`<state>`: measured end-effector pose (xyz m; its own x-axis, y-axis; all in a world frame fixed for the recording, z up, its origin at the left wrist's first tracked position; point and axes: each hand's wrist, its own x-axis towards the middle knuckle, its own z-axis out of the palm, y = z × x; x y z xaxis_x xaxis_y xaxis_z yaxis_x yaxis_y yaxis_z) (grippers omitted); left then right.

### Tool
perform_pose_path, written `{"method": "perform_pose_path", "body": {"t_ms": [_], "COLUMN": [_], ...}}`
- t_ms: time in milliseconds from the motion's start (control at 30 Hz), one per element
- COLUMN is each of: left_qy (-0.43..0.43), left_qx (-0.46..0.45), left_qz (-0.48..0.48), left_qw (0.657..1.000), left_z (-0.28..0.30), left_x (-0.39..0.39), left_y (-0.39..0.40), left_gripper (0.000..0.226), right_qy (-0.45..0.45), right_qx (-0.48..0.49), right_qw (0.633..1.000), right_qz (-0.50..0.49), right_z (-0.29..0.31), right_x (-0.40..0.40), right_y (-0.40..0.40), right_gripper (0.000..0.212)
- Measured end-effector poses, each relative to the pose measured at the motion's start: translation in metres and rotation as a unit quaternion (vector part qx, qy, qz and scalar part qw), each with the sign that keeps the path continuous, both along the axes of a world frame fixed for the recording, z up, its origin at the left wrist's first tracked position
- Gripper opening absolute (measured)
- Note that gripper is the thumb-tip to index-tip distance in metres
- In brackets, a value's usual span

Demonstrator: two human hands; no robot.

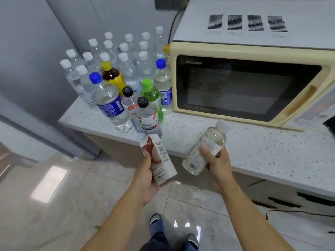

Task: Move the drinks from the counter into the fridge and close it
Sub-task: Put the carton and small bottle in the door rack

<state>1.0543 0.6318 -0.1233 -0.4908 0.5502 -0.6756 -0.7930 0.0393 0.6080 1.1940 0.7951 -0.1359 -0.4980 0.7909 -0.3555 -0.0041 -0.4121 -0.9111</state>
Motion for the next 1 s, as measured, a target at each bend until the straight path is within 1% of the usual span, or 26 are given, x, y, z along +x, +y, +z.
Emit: {"method": "perform_pose_path", "body": {"t_ms": [67,133,200,267,300,333,433,467,533,700,833,933,1000], "left_qy": [-0.004,0.014,0.035,0.059,0.071,0.082,0.093,0.099,0.118,0.136,0.153,0.161,0.173], "left_qx": [0.012,0.017,0.014,0.018,0.024,0.026,0.018,0.009,-0.006,-0.001,-0.012,-0.011,-0.030], "left_qz": [0.033,0.051,0.060,0.064,0.068,0.076,0.125,0.137,0.158,0.230,0.301,0.309,0.300], "left_qw": [0.999,0.998,0.997,0.996,0.995,0.993,0.988,0.986,0.980,0.964,0.941,0.937,0.938], "left_z": [0.001,0.002,0.005,0.013,0.017,0.020,0.028,0.029,0.032,0.034,0.041,0.047,0.049], "left_x": [-0.001,-0.004,-0.008,-0.014,-0.017,-0.022,-0.038,-0.044,-0.057,-0.092,-0.127,-0.149,-0.164], "left_y": [-0.028,-0.058,-0.088,-0.118,-0.133,-0.149,-0.199,-0.218,-0.257,-0.367,-0.442,-0.481,-0.496], "left_gripper": [0.044,0.041,0.058,0.077,0.082,0.078,0.033,0.022,0.013,0.017,0.027,0.032,0.035], "right_qy": [0.006,0.013,0.009,0.007,0.007,0.007,0.007,0.008,0.009,0.006,0.007,0.006,0.010], "right_qx": [-0.019,-0.033,-0.034,-0.028,-0.021,-0.015,-0.008,-0.005,0.002,0.022,0.038,0.068,0.091], "right_qw": [0.999,0.998,0.994,0.990,0.988,0.985,0.974,0.971,0.966,0.958,0.957,0.954,0.951], "right_qz": [0.027,0.060,0.100,0.137,0.155,0.174,0.228,0.240,0.259,0.286,0.289,0.292,0.294], "right_z": [-0.001,-0.001,-0.001,0.000,0.000,0.001,0.004,0.005,0.006,0.012,0.023,0.033,0.040], "right_x": [-0.010,-0.022,-0.035,-0.051,-0.060,-0.069,-0.099,-0.109,-0.129,-0.176,-0.210,-0.230,-0.242], "right_y": [-0.026,-0.053,-0.080,-0.106,-0.119,-0.133,-0.180,-0.198,-0.235,-0.342,-0.412,-0.448,-0.463], "right_gripper": [0.035,0.037,0.043,0.039,0.037,0.037,0.040,0.040,0.038,0.035,0.033,0.033,0.036]}}
